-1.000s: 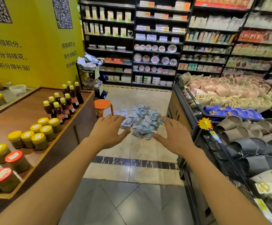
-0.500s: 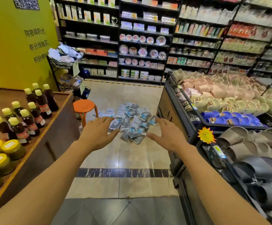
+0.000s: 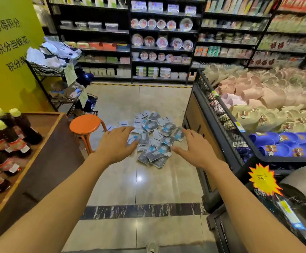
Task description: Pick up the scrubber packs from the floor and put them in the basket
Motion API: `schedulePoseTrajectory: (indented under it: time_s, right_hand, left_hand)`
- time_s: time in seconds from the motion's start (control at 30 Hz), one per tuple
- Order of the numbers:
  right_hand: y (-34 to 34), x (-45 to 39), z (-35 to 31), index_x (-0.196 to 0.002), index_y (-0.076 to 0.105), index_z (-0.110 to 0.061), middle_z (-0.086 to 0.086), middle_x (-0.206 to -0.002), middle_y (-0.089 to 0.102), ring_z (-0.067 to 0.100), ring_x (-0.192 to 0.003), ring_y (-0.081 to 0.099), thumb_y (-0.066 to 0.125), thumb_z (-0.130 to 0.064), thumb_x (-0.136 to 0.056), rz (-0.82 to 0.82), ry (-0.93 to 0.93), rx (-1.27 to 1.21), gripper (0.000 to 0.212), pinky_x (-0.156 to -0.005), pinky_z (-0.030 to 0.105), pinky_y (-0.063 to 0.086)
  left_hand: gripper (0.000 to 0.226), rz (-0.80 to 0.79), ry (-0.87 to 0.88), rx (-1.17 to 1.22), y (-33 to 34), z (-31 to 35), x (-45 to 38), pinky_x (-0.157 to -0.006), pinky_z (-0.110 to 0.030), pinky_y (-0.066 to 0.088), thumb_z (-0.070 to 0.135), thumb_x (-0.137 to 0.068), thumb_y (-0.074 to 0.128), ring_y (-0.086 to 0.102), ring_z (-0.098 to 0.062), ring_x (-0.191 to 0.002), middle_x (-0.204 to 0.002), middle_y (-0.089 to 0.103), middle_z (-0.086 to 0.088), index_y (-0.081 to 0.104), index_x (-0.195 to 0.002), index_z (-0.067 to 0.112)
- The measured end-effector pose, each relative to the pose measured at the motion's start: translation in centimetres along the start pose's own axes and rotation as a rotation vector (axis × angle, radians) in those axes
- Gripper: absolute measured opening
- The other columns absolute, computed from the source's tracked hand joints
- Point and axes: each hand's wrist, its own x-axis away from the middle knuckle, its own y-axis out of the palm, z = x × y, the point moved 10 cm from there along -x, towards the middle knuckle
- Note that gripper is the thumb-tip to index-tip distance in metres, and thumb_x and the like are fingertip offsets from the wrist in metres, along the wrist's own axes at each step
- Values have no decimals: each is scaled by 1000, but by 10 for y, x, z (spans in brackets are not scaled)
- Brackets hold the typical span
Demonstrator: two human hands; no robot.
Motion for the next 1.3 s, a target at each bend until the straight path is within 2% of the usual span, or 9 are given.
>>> schedulePoseTrajectory:
  time_s: [0.07, 0.23, 0.37, 0.47, 0.57, 0.67, 0.83, 1.07, 1.3]
  right_hand:
    - [-3, -42, 15, -164, 22, -21, 8, -167, 32, 28, -151, 34, 50, -76, -92, -10, 1, -9, 95, -118, 43, 36]
    - [-14, -140, 42, -162, 24, -19, 7, -166, 34, 28, -149, 36, 52, -70, -95, -34, -8, -18, 89, -116, 41, 35]
    - [-9, -214, 55, -163, 23, -17, 9, -167, 31, 28, -150, 34, 52, -69, -96, -51, -17, -25, 90, -119, 42, 34]
    - [-1, -270, 61, -164, 22, -16, 11, -168, 30, 29, -152, 32, 52, -70, -95, -59, -9, -24, 92, -120, 43, 32]
    - [7, -330, 65, -164, 21, -17, 9, -169, 29, 29, -153, 29, 51, -69, -96, -62, 0, -16, 92, -120, 43, 31]
    - [17, -393, 72, -164, 21, -19, 9, -168, 29, 29, -153, 31, 50, -72, -94, -77, 29, -6, 93, -119, 43, 33]
    - [35, -484, 86, -163, 23, -21, 8, -168, 31, 29, -151, 34, 51, -75, -93, -140, 99, -18, 93, -118, 44, 36]
    - [62, -587, 113, -162, 25, -21, 7, -167, 33, 29, -150, 35, 54, -70, -95, -211, 136, -56, 88, -116, 44, 37]
    - [128, -680, 160, -160, 30, -15, 12, -163, 38, 33, -146, 40, 54, -67, -95, -277, 140, -74, 87, -114, 47, 42]
  left_hand:
    - [76, -26, -10, 10, 9, -2, -44, -112, -50, 41, 67, -94, 34, 48, -28, -141, -156, 50, -6, 41, -155, 22]
    - [67, -71, -26, 34, 28, -8, -145, -112, -52, 41, 61, -101, 45, 47, -30, -141, -158, 47, -5, 38, -156, 24]
    - [80, -84, -39, 79, 32, -22, -218, -112, -52, 40, 69, -93, 37, 46, -30, -142, -159, 46, -5, 38, -157, 22]
    - [69, -78, -26, 69, 40, -38, -276, -112, -51, 40, 60, -101, 47, 45, -31, -142, -160, 45, -5, 37, -157, 21]
    - [68, -94, -15, 38, 48, -56, -338, -113, -49, 39, 58, -103, 46, 44, -32, -142, -160, 43, -7, 35, -158, 21]
    - [75, -110, 15, 21, 61, -76, -403, -111, -50, 41, 67, -98, 37, 47, -33, -140, -158, 45, -7, 36, -158, 21]
    - [68, -157, 89, -3, 89, -102, -499, -109, -48, 40, 61, -102, 44, 48, -30, -138, -158, 46, -5, 36, -157, 22]
    - [65, -219, 32, 103, 125, -137, -603, -112, -48, 37, 55, -102, 48, 45, -30, -141, -160, 44, -4, 37, -157, 23]
    - [64, -257, -16, 138, 197, -166, -689, -111, -49, 38, 55, -101, 50, 46, -32, -141, -158, 47, -7, 40, -155, 23]
